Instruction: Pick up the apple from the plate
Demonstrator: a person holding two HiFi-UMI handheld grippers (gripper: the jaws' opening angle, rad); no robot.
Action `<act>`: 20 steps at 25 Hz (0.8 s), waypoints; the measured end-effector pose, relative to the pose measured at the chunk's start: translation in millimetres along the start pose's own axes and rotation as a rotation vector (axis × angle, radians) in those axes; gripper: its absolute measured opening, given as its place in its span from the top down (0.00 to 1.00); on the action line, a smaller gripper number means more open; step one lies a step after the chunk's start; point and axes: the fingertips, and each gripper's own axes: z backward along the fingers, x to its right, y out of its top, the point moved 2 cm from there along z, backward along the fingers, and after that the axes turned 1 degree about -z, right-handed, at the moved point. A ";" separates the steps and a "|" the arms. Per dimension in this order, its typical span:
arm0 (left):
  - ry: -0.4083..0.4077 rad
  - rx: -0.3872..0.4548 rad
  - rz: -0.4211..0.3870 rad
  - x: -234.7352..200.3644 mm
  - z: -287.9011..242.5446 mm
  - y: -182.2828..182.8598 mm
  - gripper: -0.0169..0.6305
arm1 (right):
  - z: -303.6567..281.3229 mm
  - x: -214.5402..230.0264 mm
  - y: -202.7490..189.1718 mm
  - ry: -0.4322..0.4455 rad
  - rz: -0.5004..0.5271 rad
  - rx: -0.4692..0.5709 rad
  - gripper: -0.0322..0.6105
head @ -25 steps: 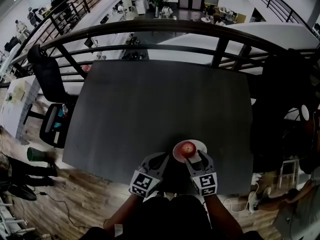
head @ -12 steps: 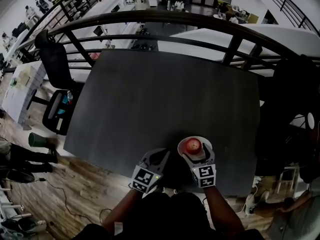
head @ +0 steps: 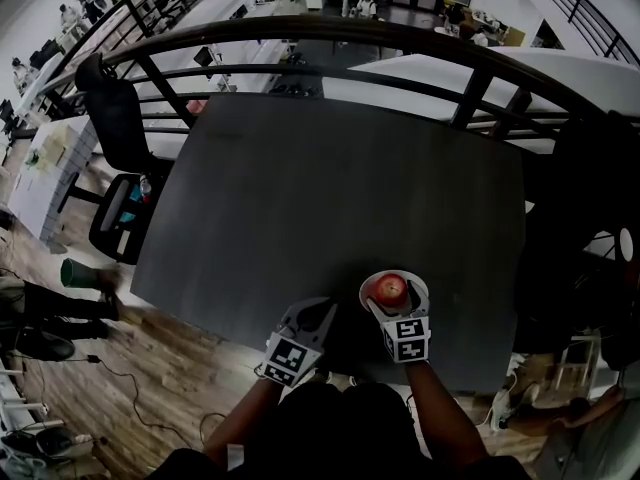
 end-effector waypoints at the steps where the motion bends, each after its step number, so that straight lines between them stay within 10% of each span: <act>1: 0.005 0.000 0.001 -0.5 0.5 0.3 0.93 | -0.1 1.2 -1.1 0.001 -0.002 -0.006 0.30; 20: -0.006 0.023 0.030 1.3 3.5 4.1 0.93 | 1.5 4.2 5.5 0.039 0.015 -0.013 0.31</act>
